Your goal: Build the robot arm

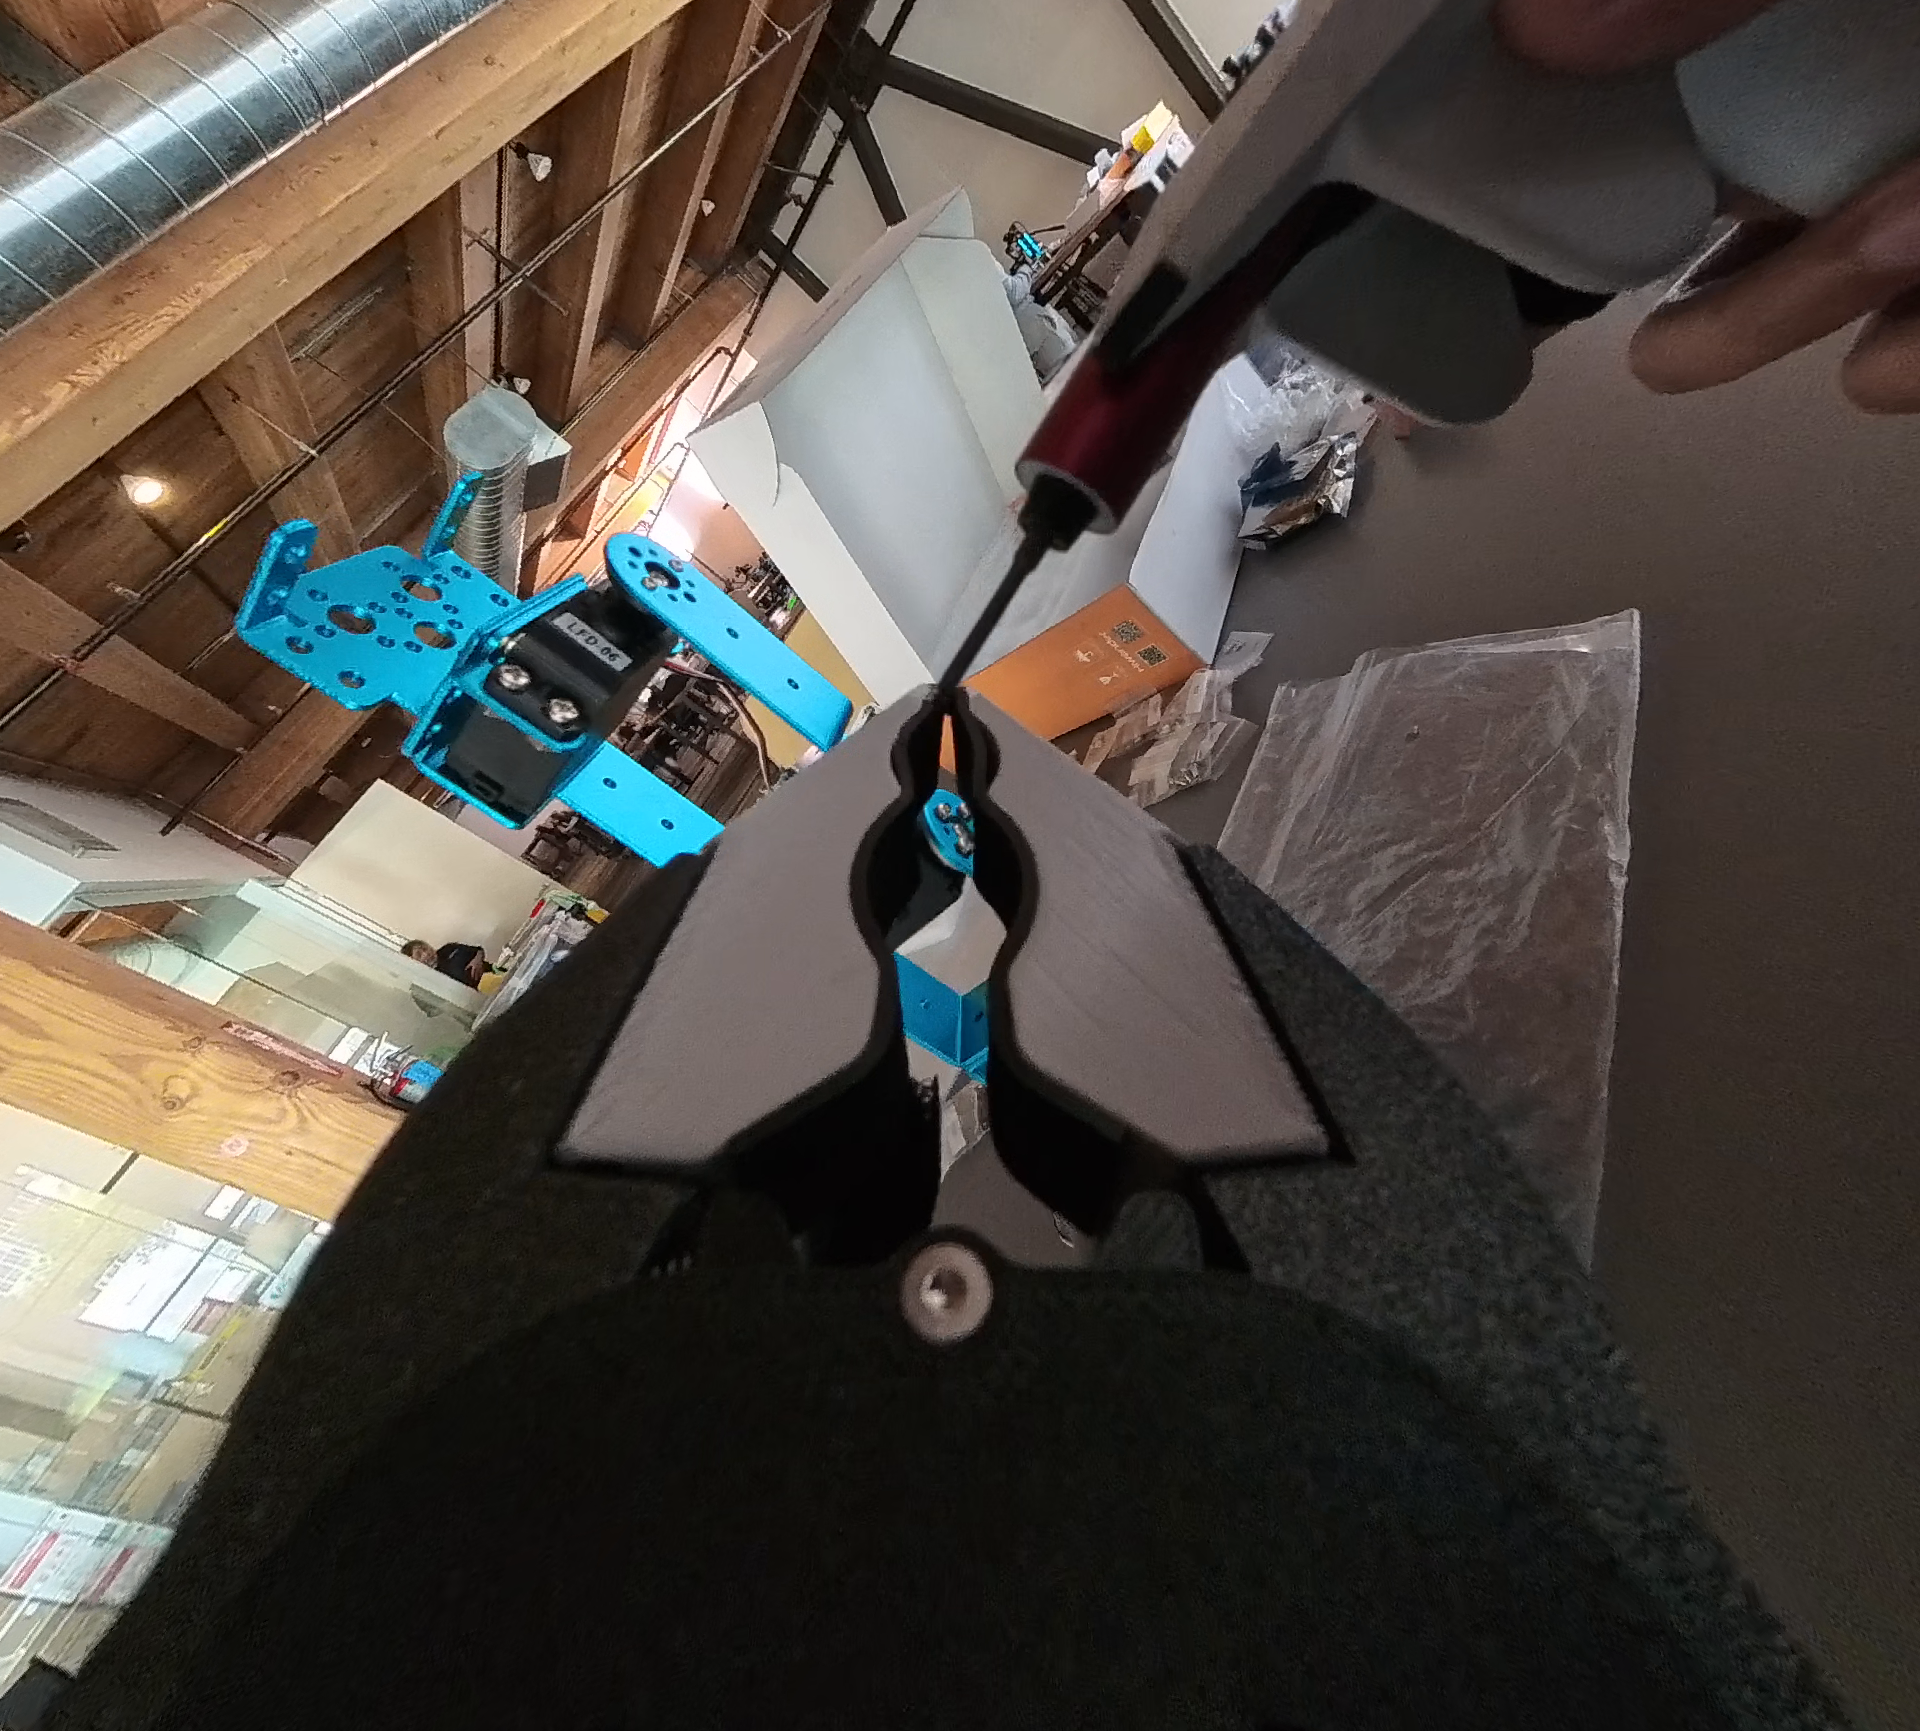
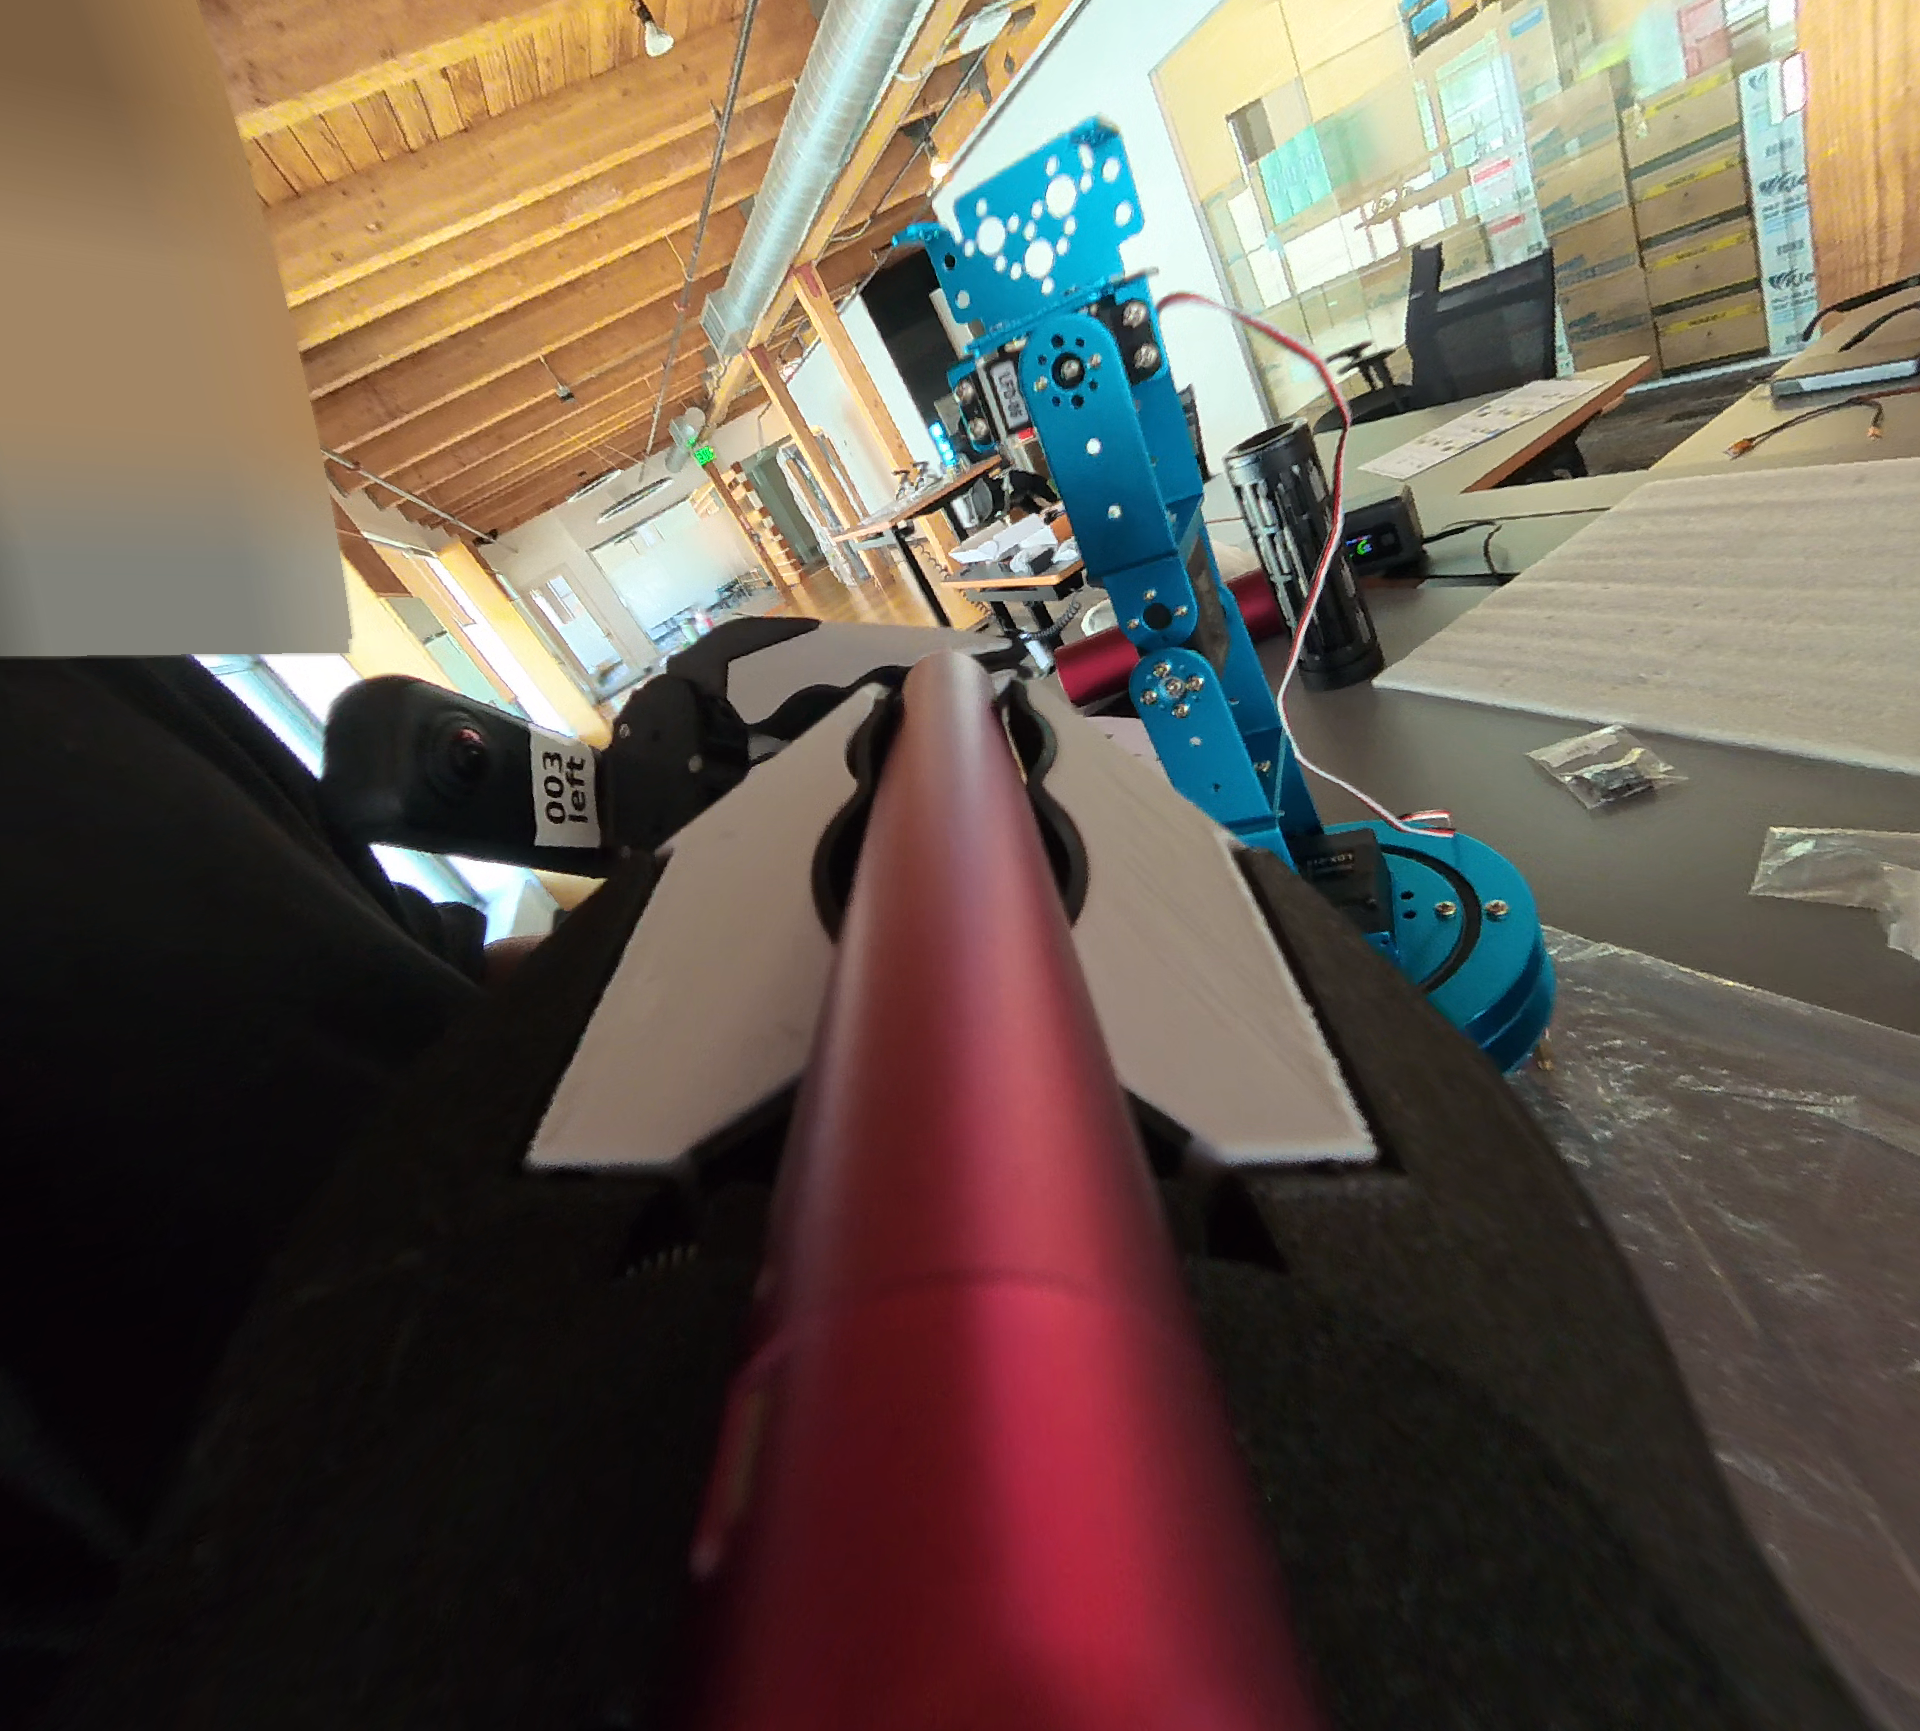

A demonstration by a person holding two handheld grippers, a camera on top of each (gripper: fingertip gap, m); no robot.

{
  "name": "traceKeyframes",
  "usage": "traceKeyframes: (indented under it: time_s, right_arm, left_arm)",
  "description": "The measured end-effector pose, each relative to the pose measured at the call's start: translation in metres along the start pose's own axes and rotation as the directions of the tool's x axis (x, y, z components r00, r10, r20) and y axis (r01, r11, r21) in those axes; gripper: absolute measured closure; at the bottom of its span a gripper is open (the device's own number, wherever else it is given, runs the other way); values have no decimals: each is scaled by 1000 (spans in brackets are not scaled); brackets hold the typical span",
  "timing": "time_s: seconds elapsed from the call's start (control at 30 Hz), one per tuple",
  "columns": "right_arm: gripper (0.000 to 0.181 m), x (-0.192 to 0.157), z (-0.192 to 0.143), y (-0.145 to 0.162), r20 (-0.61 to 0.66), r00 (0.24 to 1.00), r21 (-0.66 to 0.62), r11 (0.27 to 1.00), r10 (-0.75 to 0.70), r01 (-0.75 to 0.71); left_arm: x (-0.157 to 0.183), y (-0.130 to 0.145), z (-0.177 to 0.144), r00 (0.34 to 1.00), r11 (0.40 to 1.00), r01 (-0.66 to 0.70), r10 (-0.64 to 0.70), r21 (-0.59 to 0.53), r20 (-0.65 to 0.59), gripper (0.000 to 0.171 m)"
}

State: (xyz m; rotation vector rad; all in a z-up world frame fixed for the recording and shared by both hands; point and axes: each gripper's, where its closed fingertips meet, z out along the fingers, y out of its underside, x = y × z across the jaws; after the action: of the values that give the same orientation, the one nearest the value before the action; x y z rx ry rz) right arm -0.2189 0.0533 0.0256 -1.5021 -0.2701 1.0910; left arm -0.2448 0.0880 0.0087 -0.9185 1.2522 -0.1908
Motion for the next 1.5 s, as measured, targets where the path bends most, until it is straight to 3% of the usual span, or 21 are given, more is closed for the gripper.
traceKeyframes:
  time_s: [0.67,0.93,1.07,1.23,1.37,1.5]
  right_arm:
    - [158,7,-1,4,-82,992,-35,995,-96,93]
    - [160,8,4,11,-183,921,-147,936,-345,321]
    - [159,10,7,19,-217,854,-217,876,-473,430]
    - [160,14,9,27,-239,845,-222,874,-479,433]
    - [160,13,5,23,-234,884,-163,912,-405,376]
    - [160,16,-2,15,-242,912,-87,944,-330,319]
  left_arm:
    - [5,11,5,998,998,-55,54,-42,-12,171]
    - [10,25,10,977,969,-213,214,-124,-11,171]
    - [14,32,12,911,894,-410,413,-179,-24,171]
    - [21,34,14,865,847,-499,498,-186,-52,170]
    - [21,30,13,874,857,-484,483,-179,-52,169]
    - [15,31,12,895,874,-441,446,-205,-27,136]
